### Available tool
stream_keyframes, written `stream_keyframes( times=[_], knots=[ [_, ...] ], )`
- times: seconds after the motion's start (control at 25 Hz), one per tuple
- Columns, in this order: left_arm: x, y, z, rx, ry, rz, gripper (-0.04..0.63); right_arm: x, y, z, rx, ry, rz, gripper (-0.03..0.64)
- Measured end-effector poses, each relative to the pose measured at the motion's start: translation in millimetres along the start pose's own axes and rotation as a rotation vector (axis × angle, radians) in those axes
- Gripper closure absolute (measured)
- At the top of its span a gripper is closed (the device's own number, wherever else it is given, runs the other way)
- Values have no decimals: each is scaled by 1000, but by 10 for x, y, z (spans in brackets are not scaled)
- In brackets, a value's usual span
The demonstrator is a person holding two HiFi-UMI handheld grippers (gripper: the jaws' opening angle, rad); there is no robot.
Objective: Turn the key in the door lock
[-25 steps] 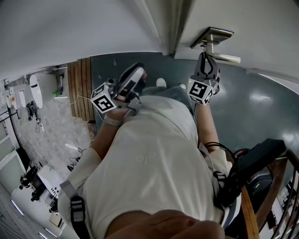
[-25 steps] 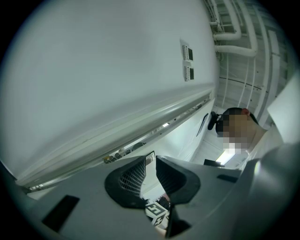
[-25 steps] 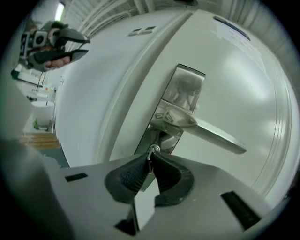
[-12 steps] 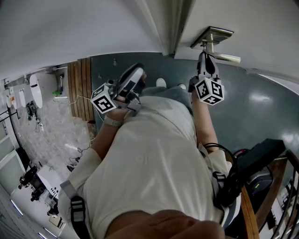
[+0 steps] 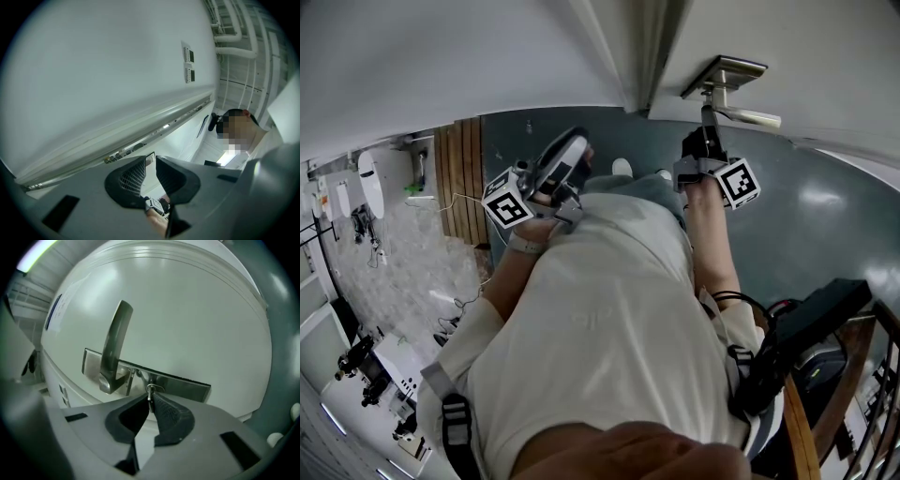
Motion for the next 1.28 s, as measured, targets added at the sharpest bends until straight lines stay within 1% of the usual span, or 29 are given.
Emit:
stream_keyframes(
  times=[0.12,0.36,0.48,0.64,0.76,0.92,1.08,1.28],
  knots=[
    [-6,7,10,2,-5,-1,540,-4,-17,-5,75,3,26,577],
    [-2,8,35,11,-13,-6,540,-22,-34,-14,192,7,42,575],
    [5,3,38,14,-13,-7,540,-39,-50,-16,278,-1,56,575],
    [24,0,43,14,-11,-9,540,-46,-70,-17,422,-20,88,577],
    [24,9,43,11,-9,-11,540,-48,-79,-28,486,-30,110,575],
    [21,16,41,13,-7,-9,540,-60,-99,-49,615,-55,139,577],
    [20,27,41,11,-5,-10,540,-73,-132,-61,673,-68,144,575],
    [15,24,49,10,-5,-10,540,-89,-136,-89,796,-95,162,575]
  ],
)
Point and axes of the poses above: the fingertips, and each gripper's own axes: x forward along the fingers, y to its left, z out of its top, the point moved 1 cm from there along -x, backward along the fingers, and after that the axes turned 4 degrees about -x, right-handed, at the moved point
